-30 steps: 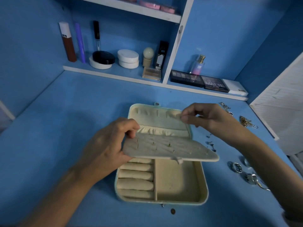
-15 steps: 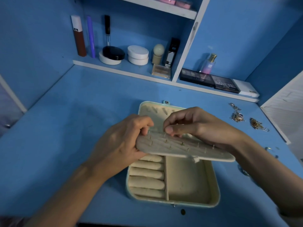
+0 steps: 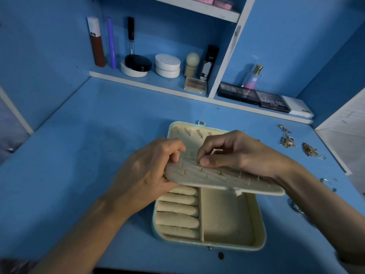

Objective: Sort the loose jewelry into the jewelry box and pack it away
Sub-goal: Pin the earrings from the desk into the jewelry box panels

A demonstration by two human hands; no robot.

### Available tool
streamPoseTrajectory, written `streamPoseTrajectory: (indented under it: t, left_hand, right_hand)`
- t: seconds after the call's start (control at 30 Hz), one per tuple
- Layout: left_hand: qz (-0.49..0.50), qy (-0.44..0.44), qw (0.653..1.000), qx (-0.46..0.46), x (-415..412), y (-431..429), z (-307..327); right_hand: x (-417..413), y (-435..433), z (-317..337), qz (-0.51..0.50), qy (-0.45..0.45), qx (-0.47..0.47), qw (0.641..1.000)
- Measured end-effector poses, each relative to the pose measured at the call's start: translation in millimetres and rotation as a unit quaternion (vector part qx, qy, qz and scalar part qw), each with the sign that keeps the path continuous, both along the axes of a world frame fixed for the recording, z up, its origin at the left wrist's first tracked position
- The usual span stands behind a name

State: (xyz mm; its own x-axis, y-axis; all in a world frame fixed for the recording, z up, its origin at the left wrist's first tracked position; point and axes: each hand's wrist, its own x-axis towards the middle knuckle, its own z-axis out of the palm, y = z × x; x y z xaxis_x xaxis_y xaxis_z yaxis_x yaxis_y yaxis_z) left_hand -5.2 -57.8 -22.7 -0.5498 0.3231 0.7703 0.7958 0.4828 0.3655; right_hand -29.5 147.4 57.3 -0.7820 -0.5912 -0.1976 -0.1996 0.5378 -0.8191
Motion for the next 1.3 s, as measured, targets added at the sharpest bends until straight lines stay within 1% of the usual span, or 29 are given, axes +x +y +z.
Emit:
streamPoseTrajectory:
  t: [0.1, 0.27, 0.37, 0.5, 0.67, 0.7, 0.77, 0.8, 0.9, 1.07, 1.17, 1.3]
  left_hand:
    - [-0.001, 0.003, 1.0, 0.002, 0, 0, -1]
    - [-0.001, 0.012, 1.0, 0.014, 0, 1, -1]
    - [0.001, -0.003, 1.0, 0.017, -1, 1, -1]
    - [-0.002, 0.015, 1.0, 0.012, -1, 1, -2]
    - [0.003, 0.007, 1.0, 0.006, -1, 1, -3]
    - [0.005, -0.005, 1.0, 0.007, 0, 1, -3]
    - [-0.003, -0.069, 0.997, 0.042, 0, 1, -1]
    - [-0.006, -0.081, 0.995, 0.05, 1, 1, -1]
    - [-0.004, -0.014, 1.0, 0.0, -1, 0, -4]
    - [-0.008, 0.025, 1.0, 0.017, -2, 1, -4]
    - [-0.009, 0.024, 1.0, 0.016, -2, 1, -5]
    - [-0.004, -0.016, 1.0, 0.019, -2, -1, -6]
  right_hand:
    - [0, -2, 4, 0.021, 0.012, 0.021, 0.999]
    - [-7, -6, 15, 0.071, 0.005, 0.056, 0.996]
    - [-13, -10, 21, 0.092, 0.013, 0.085, 0.992]
    - [-17, -14, 24, 0.115, 0.02, 0.112, 0.987]
    - [-19, -18, 25, 0.129, 0.031, 0.137, 0.982]
    - [-18, -19, 25, 0.131, 0.032, 0.141, 0.981]
    - [-18, -21, 25, 0.136, 0.036, 0.15, 0.979]
    - [-17, -22, 26, 0.137, 0.039, 0.153, 0.978]
    - [-17, -22, 26, 0.137, 0.048, 0.156, 0.977]
    - [-16, -18, 27, 0.132, 0.055, 0.145, 0.979]
    - [-16, -18, 27, 0.128, 0.058, 0.144, 0.979]
    - [-16, -20, 25, 0.136, 0.052, 0.147, 0.978]
